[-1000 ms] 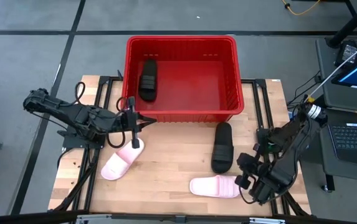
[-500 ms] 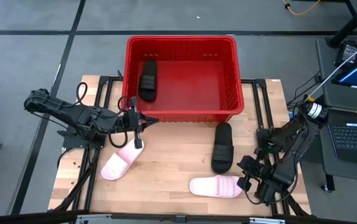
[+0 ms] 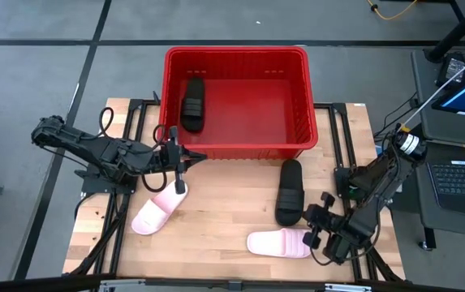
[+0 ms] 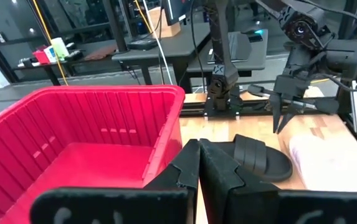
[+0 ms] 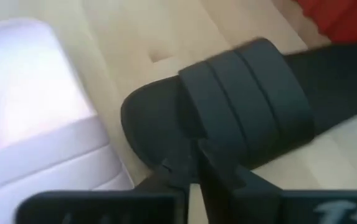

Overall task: Pick and place slides into bin
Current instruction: Put the black slides into the red bin

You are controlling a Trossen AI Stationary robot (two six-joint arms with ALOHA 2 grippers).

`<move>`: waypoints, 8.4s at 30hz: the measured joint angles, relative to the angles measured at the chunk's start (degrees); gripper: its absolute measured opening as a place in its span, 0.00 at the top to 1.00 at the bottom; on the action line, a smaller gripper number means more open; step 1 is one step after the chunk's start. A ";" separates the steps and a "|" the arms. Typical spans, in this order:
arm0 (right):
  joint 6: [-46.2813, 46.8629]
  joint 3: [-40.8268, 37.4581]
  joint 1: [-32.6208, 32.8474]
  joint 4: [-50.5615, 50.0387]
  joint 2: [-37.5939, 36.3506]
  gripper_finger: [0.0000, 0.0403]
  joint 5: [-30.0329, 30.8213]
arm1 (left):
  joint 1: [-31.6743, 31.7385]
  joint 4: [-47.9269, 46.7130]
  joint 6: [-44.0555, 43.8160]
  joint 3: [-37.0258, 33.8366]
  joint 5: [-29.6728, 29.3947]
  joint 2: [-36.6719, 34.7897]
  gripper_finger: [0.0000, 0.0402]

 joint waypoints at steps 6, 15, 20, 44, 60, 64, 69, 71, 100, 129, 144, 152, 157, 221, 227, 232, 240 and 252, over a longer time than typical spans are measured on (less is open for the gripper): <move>-8.12 -0.02 -1.76 -1.20 0.02 0.75 -0.02 | 0.00 -0.02 -0.74 0.00 0.00 0.00 0.99; -8.99 -3.66 -2.17 1.36 0.03 0.57 -0.56 | 0.00 -0.07 -0.60 0.00 0.00 0.00 0.99; -9.04 -3.74 -2.20 3.37 0.04 0.54 -1.25 | 0.00 -0.37 -0.60 0.00 0.00 -0.02 0.99; -8.85 -3.72 -3.22 21.90 0.09 0.57 -7.04 | 0.02 -0.51 -0.58 0.00 -1.53 -0.04 0.99; -10.02 -2.48 -5.60 18.34 0.11 0.57 -18.47 | 0.01 -0.51 -1.42 0.00 -1.51 -0.04 0.99; -13.32 3.53 -6.69 11.01 0.11 0.57 -18.86 | 0.01 -0.51 -1.53 0.00 -1.51 -0.04 0.99; -15.17 10.35 -6.79 0.50 0.11 0.57 -14.70 | 0.02 -1.44 -1.63 0.00 -1.51 -0.04 0.98; -14.99 10.73 -6.79 -0.83 0.17 0.57 -14.16 | 0.00 -2.20 -1.65 0.00 -1.49 -0.04 0.98; -2.86 33.22 -5.91 -14.69 27.80 0.57 -14.69 | -0.04 -4.88 2.40 0.00 -1.29 -0.04 0.99; 1.45 38.27 -6.31 -24.66 27.69 0.57 -21.22 | -0.04 -5.20 0.95 0.00 -1.27 -0.04 0.99; 4.50 33.73 -3.82 -30.39 27.65 0.57 -10.33 | -0.04 -8.30 -1.17 0.00 -1.25 -0.04 0.98; 11.53 28.70 -4.38 -28.98 27.67 0.57 -10.36 | -0.04 -8.29 -1.06 0.00 -1.27 -0.04 0.99; 10.54 26.94 -4.56 -27.03 27.67 0.57 -8.43 | -0.04 -8.29 -1.15 0.00 -1.27 -0.04 0.98; 10.71 18.77 -7.21 -23.54 27.67 0.97 -7.42 | -0.04 -8.20 -4.62 0.00 -1.31 -0.04 0.99; 5.75 21.13 -7.25 -25.46 27.69 0.97 -9.81 | -0.04 -8.21 -4.62 0.00 -1.31 -0.04 0.98; 4.42 23.91 -7.23 -28.26 27.69 0.97 -10.14 | -0.04 -8.20 -4.59 0.00 -1.31 -0.04 0.98; -11.10 26.12 -5.54 -28.26 27.69 0.97 -15.12 | -0.04 -8.26 -3.13 0.00 -1.31 -0.04 0.97; -15.03 23.41 -6.42 -23.74 27.69 0.98 -14.54 | -0.07 -8.27 -3.13 0.02 -1.31 -0.02 0.98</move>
